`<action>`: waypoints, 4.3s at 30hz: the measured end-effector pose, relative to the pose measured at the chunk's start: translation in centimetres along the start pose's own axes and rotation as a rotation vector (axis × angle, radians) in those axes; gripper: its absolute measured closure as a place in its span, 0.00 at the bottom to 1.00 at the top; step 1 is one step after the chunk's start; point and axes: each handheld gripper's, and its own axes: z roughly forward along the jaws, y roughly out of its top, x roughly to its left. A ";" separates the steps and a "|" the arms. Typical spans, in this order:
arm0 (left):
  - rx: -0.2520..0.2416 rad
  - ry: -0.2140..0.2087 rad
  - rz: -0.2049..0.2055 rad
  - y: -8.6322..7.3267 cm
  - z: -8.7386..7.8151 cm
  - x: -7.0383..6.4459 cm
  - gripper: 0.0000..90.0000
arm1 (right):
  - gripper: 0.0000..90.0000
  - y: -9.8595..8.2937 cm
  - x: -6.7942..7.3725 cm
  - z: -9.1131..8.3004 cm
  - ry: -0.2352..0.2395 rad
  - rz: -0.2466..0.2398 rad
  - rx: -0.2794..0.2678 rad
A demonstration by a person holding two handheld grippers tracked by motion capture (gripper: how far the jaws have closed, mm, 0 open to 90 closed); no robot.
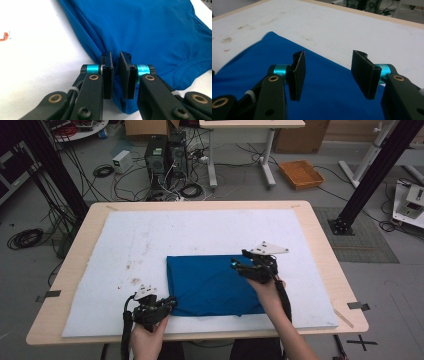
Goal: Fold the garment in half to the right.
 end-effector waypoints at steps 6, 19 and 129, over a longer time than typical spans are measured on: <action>0.001 -0.008 -0.003 0.0 -0.1 0.2 0.91 | 0.52 2.5 1.9 4.2 0.083 0.036 0.042; 0.000 -0.029 -0.021 -0.1 -0.2 0.5 0.90 | 0.61 4.8 7.5 15.2 0.193 0.082 0.167; -0.034 -0.245 0.223 3.0 4.6 -13.4 0.96 | 0.98 1.5 -5.3 6.1 0.120 0.268 0.251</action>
